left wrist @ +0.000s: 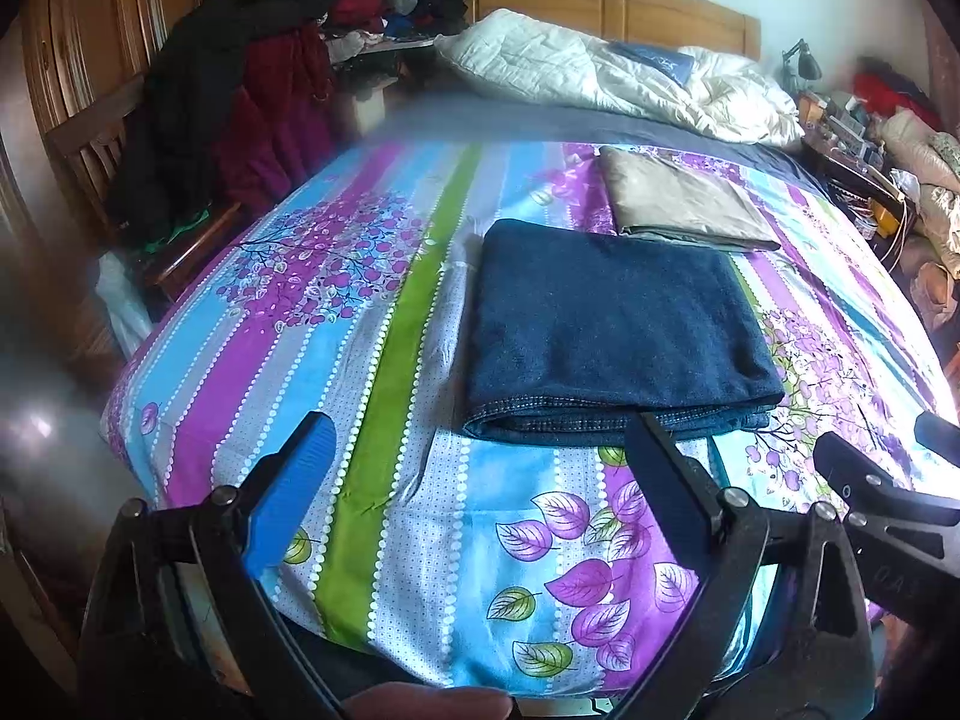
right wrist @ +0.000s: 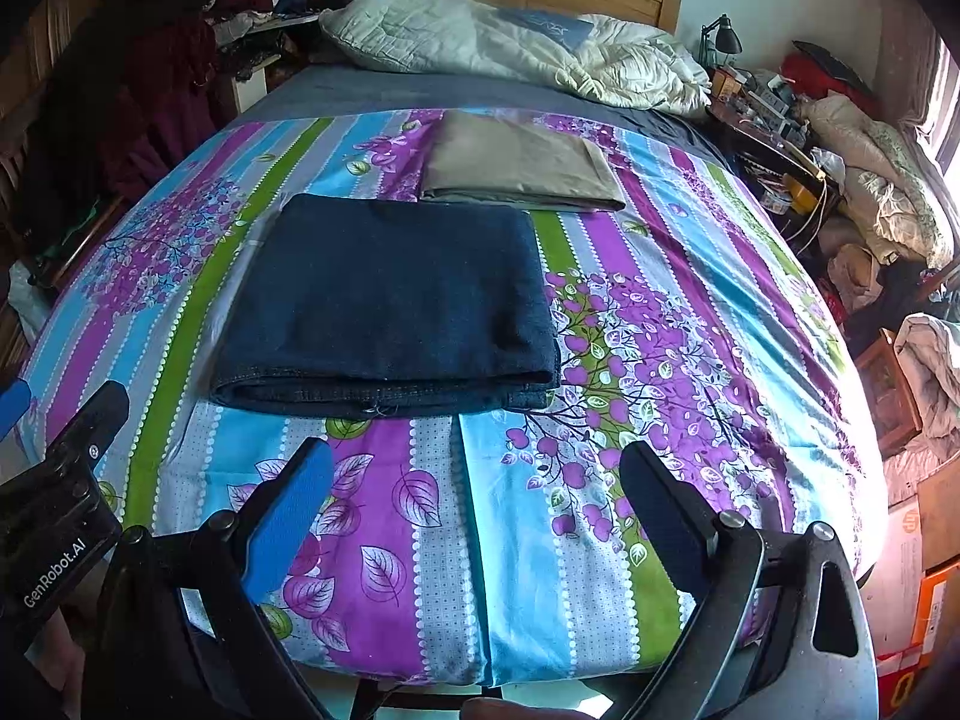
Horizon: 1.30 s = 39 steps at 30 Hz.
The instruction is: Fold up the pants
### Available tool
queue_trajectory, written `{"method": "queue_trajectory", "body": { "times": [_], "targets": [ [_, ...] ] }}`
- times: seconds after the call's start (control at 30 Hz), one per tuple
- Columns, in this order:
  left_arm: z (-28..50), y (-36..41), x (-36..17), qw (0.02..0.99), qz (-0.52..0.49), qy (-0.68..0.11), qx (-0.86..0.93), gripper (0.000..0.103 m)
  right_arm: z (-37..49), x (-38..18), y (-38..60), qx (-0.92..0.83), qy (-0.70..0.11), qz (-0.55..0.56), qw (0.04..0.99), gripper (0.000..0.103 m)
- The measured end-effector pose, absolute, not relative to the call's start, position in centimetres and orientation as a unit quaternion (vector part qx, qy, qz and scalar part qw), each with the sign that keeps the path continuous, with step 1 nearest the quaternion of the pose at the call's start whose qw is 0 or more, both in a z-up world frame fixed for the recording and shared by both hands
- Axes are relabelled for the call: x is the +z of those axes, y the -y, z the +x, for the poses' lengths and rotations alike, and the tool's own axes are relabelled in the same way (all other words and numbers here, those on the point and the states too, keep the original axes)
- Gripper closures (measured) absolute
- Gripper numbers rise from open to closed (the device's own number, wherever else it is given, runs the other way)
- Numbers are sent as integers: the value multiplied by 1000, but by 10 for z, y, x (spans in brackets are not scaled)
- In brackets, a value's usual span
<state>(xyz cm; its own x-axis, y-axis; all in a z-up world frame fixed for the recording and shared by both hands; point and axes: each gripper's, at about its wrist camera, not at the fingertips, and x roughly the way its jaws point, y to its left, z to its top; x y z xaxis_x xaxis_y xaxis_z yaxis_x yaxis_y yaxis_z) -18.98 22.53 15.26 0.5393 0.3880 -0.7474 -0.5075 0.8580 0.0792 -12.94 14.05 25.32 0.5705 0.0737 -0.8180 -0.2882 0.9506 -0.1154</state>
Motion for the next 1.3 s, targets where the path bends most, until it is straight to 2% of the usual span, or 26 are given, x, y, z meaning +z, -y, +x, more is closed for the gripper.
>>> {"method": "queue_trajectory", "body": {
  "times": [1.3],
  "targets": [
    [-191,-229,150,875,-77,-409,246,6,-132,253,-145,128,-451,-105,877,5]
  ]
}}
